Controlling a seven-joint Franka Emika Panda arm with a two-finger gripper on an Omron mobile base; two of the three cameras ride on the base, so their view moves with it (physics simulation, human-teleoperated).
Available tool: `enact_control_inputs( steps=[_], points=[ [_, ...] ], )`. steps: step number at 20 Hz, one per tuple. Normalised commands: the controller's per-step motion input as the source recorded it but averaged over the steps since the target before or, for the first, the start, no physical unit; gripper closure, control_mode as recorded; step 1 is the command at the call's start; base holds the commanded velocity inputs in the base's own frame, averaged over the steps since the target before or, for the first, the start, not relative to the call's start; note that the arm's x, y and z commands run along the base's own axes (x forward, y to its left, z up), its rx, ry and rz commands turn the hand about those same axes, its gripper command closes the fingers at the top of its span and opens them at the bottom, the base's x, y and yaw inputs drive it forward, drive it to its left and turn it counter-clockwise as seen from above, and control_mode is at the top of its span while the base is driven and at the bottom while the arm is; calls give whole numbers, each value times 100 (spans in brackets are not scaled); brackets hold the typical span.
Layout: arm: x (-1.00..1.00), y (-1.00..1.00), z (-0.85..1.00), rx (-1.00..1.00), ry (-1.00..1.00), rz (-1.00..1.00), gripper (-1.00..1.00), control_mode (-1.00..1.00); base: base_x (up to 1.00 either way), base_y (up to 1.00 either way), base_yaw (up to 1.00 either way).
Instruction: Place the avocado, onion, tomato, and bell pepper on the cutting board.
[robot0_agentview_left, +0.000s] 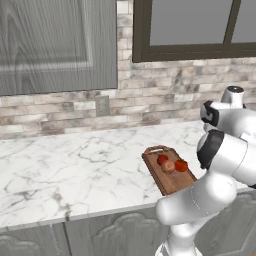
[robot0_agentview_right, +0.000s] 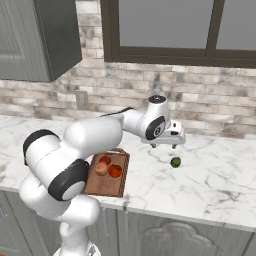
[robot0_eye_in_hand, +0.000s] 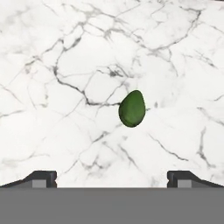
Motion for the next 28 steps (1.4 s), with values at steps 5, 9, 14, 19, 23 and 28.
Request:
enact_control_inputs(
  steps=[5, 9, 14, 19, 23, 28],
  points=[
    [31, -9, -5, 0, 2, 0, -100, -100, 0, 0, 0],
    [31, -10, -13, 0, 4, 0, -100, -100, 0, 0, 0],
    [21, -14, -15, 0, 3, 0, -100, -100, 0, 0, 0],
    [12, -14, -11, 0, 0, 0, -100, -100, 0, 0, 0],
    [11, -8, -15, 0, 1, 0, -100, -100, 0, 0, 0],
    [0, -2, -19, 0, 1, 0, -100, -100, 0, 0, 0]
  ],
)
